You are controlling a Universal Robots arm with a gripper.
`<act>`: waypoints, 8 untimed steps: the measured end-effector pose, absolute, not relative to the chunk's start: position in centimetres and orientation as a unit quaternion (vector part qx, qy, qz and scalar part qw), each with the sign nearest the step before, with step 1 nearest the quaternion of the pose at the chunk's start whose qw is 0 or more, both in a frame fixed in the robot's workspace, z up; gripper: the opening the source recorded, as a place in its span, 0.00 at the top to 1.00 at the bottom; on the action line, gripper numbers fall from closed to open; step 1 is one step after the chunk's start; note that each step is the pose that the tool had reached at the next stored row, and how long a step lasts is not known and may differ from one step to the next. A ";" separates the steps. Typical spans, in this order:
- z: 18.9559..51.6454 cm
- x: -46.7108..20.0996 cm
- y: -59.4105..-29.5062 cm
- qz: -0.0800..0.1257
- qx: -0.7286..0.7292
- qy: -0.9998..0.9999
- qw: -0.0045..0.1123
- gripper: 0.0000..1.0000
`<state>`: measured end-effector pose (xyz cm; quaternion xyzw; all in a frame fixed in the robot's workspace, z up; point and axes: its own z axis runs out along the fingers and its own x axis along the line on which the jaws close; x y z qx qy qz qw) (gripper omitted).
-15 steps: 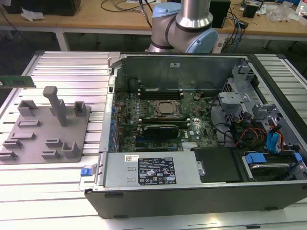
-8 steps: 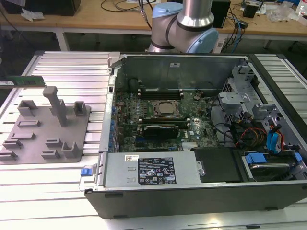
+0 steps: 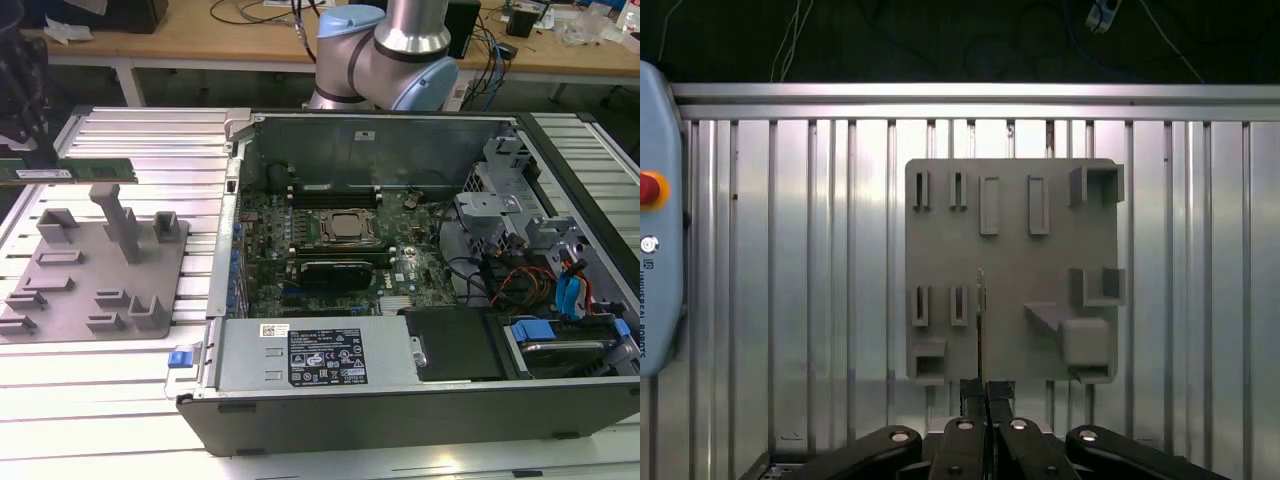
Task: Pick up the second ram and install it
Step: 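Pick up the second ram and move it above second insertion slot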
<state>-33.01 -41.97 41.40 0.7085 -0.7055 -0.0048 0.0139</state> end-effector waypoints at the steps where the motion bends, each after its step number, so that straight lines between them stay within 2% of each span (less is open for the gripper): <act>1: 41.4 -32.6 -42.0 -0.005 0.709 -0.706 0.014 0.91; 8: 41.4 -30.2 -42.0 -0.005 0.709 -0.706 0.014 0.91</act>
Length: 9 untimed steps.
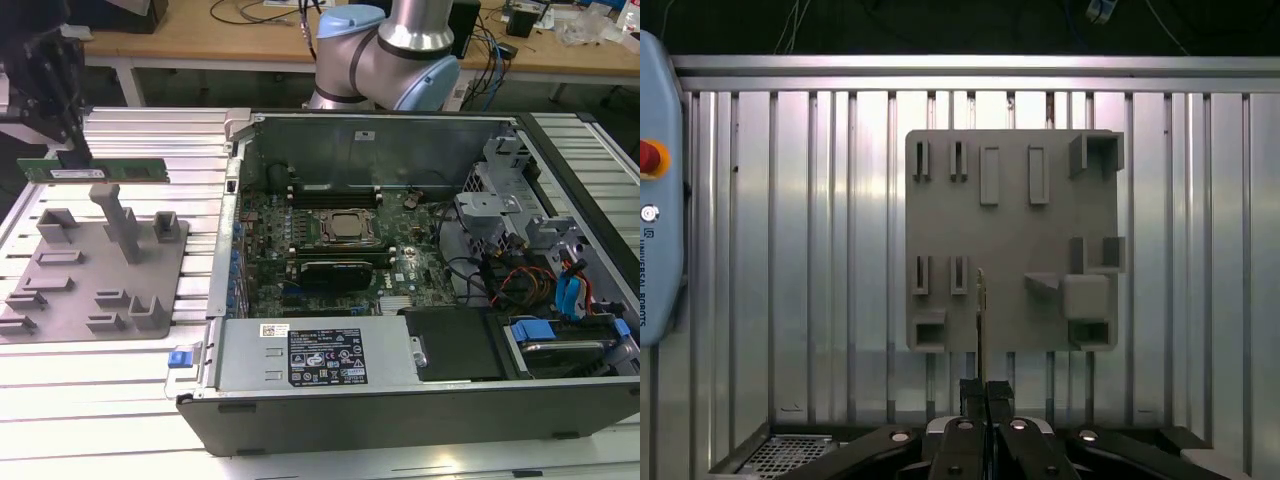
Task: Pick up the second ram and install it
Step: 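Pick up the second ram and move it above second insertion slot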
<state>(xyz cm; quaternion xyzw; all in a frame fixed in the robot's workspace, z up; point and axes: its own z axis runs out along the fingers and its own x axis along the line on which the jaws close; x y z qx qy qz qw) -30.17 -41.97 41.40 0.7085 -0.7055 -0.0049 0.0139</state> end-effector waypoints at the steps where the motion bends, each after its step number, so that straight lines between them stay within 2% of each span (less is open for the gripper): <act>1: 41.4 -29.7 -42.0 -0.005 0.709 -0.706 0.014 0.91; 9: 41.4 -27.3 -42.0 -0.005 0.708 -0.706 0.014 0.91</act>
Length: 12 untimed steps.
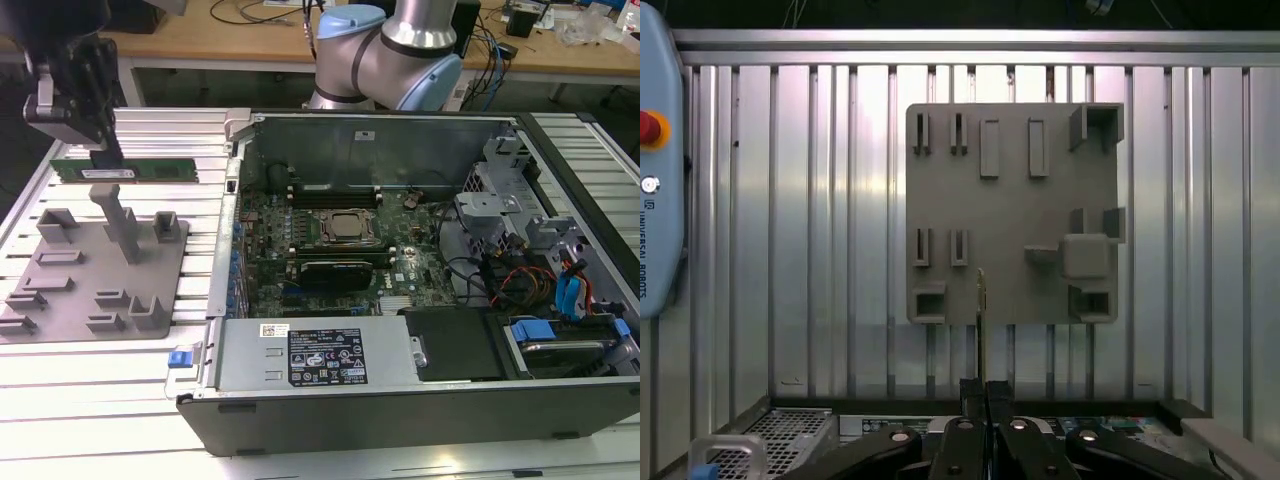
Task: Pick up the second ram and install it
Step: 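Pick up the second ram and move it above second insertion slot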
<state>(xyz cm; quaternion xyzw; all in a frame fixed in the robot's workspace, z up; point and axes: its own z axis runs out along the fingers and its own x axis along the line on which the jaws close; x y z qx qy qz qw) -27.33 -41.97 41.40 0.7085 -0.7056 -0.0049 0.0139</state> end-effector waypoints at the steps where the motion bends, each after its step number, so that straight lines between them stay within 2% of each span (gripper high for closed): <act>1: 41.4 -26.9 -42.0 -0.005 0.709 -0.706 0.014 0.91; 12: 41.4 -21.9 -42.0 -0.005 0.709 -0.705 0.014 0.91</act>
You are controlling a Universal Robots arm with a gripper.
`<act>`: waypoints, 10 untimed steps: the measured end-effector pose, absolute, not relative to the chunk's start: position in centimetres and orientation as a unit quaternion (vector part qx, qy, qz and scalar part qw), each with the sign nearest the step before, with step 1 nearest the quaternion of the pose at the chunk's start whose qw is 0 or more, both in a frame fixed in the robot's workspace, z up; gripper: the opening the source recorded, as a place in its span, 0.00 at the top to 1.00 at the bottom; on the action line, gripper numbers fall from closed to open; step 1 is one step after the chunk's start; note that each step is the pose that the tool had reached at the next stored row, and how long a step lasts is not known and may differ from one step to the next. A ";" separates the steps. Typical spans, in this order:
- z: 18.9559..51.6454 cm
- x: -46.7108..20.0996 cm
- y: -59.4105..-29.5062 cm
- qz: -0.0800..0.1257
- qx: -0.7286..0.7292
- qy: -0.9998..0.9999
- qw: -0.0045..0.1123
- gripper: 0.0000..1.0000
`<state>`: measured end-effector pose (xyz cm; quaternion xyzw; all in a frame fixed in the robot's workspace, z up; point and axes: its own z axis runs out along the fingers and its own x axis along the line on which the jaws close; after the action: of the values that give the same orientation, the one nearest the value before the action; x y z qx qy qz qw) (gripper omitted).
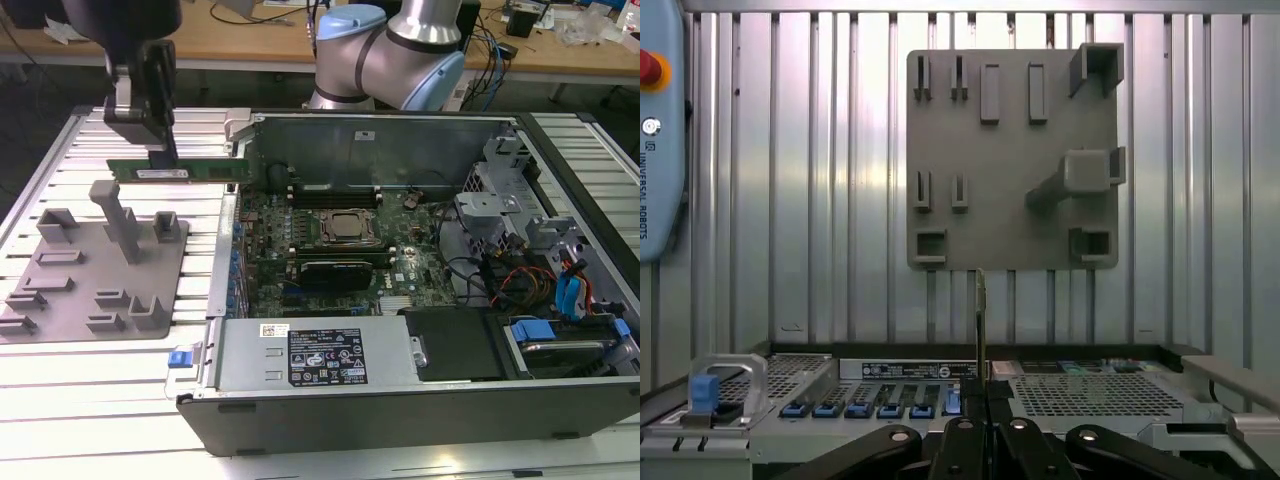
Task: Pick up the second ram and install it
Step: 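Pick up the second ram and move it above second insertion slot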
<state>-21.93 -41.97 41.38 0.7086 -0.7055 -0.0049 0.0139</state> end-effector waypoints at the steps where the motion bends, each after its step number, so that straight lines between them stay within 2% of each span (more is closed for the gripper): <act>1: 41.4 -21.6 -42.0 -0.005 0.709 -0.706 0.014 0.91; 10: 41.3 -18.6 -42.0 -0.005 0.709 -0.706 0.014 0.91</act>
<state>-18.57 -41.97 41.31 0.7086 -0.7055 -0.0049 0.0139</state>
